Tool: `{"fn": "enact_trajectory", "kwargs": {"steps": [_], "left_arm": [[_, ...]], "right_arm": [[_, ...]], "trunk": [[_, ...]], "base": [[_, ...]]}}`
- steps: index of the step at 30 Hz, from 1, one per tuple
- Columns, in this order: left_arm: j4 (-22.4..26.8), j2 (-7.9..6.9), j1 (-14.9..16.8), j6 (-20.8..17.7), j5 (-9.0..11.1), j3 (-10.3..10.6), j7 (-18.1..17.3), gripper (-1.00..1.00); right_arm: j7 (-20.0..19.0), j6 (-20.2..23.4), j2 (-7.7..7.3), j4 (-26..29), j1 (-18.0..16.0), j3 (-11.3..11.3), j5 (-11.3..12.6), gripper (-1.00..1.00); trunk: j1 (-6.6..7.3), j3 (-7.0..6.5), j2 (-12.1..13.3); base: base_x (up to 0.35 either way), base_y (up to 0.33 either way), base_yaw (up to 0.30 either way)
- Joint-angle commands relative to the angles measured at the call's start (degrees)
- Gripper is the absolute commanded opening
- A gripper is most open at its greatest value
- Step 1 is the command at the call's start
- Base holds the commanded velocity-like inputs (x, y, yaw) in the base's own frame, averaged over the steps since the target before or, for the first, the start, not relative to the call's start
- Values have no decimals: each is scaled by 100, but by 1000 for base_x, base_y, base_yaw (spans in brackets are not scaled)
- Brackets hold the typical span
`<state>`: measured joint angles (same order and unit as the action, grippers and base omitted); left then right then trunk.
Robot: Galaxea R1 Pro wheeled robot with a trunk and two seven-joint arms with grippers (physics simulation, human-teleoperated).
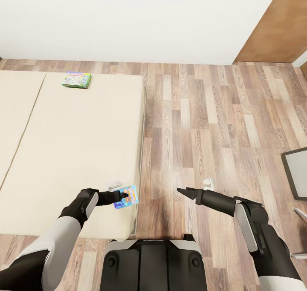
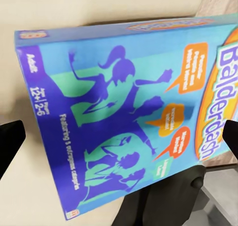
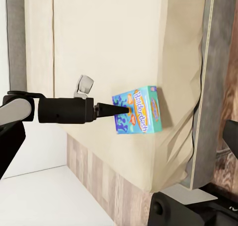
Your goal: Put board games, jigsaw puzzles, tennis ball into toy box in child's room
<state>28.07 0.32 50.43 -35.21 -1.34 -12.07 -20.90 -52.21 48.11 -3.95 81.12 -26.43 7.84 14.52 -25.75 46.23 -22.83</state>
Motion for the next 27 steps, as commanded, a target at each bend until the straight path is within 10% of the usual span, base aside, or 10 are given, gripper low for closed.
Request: {"fn": "enact_trajectory", "kwargs": {"steps": [1,14,27], "left_arm": [[6,4,2,-39,-15,-32,-28,100],[15,-225,-178,192,-11,-257,-253,100],[-2,-472,-174,614,-5,1,167,100]], "right_arm": [[-12,26,0,1,-2,5,7,100],[13,-10,50,-155,-2,75,-52,100],[10,-11,16,-175,-2,73,-37,100]], "trunk": [[-3,6,-9],[-3,6,-9],[-3,6,-9]], "base": [[0,0,0],[0,0,0],[0,0,0]]}}
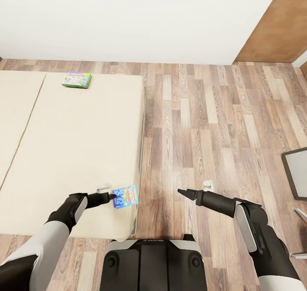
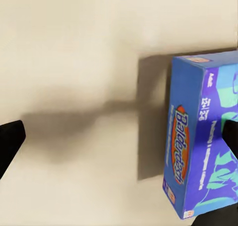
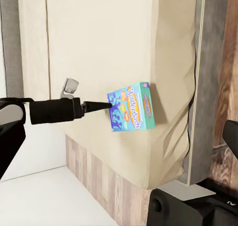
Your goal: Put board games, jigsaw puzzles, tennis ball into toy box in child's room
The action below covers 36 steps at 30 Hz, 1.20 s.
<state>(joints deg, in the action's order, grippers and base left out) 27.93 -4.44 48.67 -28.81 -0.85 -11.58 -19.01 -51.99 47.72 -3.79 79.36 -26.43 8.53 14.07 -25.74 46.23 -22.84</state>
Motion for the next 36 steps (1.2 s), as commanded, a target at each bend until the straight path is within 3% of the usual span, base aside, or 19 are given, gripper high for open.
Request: {"fn": "enact_trajectory", "kwargs": {"steps": [1,13,20,21,36], "left_arm": [[11,2,2,-8,-43,-50,4,100],[10,-4,2,-12,512,51,239,100],[10,-4,2,33,579,32,239,100],[10,-4,2,33,-55,-63,239,100],[10,-1,2,42,-54,-55,231,100]], "right_arm": [[-13,30,0,1,-2,5,8,100],[-13,31,-7,1,-2,8,9,100],[-13,29,-8,1,-2,8,7,100],[-13,29,-8,1,-2,8,5,100],[-11,28,-8,1,-2,8,6,100]], "trunk": [[-5,6,-8],[-5,6,-8],[-5,6,-8],[-5,6,-8],[-5,6,-8]], "base": [[0,0,0],[0,0,0],[0,-6,0],[0,-58,0],[0,-64,0]]}}
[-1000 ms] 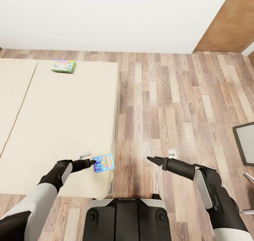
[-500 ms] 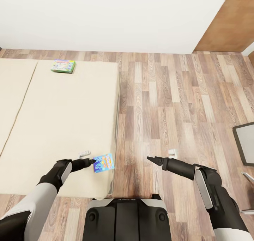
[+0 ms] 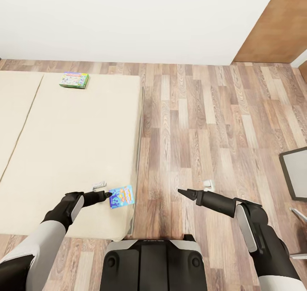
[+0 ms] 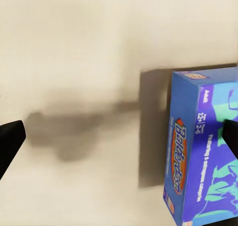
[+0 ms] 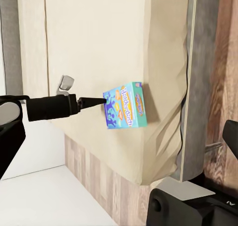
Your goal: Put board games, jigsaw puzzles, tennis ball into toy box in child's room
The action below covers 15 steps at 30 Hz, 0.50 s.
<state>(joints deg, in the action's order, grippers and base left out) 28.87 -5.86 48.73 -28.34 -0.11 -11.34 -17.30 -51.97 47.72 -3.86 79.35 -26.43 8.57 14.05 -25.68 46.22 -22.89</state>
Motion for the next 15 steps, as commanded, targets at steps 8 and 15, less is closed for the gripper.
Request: {"fn": "enact_trajectory", "kwargs": {"steps": [8,15], "left_arm": [[-83,141,-4,-4,-123,-80,60,100],[-83,133,-8,-7,-109,-90,13,100]], "right_arm": [[-15,33,0,1,-2,5,10,100],[-15,31,-4,1,-2,5,10,100]], "trunk": [[-10,7,-3],[-10,7,-3]], "base": [[0,0,0],[0,0,0]]}}
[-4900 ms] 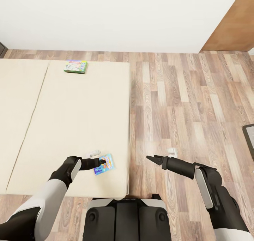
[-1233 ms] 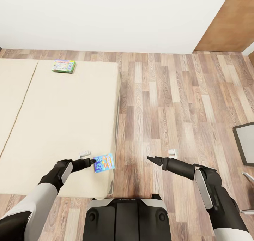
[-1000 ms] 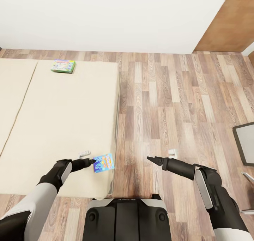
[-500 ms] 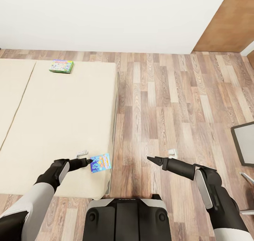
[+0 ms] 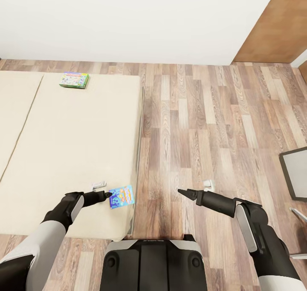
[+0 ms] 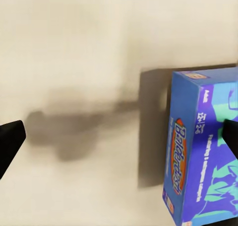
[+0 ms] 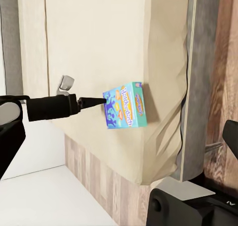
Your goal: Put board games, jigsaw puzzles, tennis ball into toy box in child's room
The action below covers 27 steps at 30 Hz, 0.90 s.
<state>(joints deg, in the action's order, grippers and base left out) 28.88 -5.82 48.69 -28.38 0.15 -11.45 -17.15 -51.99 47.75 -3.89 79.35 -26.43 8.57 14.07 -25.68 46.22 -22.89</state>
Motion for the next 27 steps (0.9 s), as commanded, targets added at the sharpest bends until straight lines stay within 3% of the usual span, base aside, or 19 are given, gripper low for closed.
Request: {"fn": "enact_trajectory", "kwargs": {"steps": [1,7,10,17,27], "left_arm": [[-84,123,-6,-4,-129,-83,-13,100],[-84,16,-8,-8,-102,-93,-51,100],[-84,-151,-8,-21,-83,-95,-177,100],[-58,-367,-9,-50,-76,-102,-416,100],[-24,-648,-9,-134,-83,-105,-1215,100]], "right_arm": [[-16,30,-3,1,-2,5,8,100],[-21,29,-6,1,-2,5,8,100],[-22,27,-6,1,-2,5,8,100],[-22,27,-6,1,-2,5,8,100],[-15,24,-6,1,-2,5,8,100]], "trunk": [[-10,7,-3],[-10,7,-3],[-10,7,-3],[-10,7,-3],[-10,7,-3]], "base": [[0,0,0],[0,0,0],[0,0,0],[0,0,0],[0,0,0]]}}
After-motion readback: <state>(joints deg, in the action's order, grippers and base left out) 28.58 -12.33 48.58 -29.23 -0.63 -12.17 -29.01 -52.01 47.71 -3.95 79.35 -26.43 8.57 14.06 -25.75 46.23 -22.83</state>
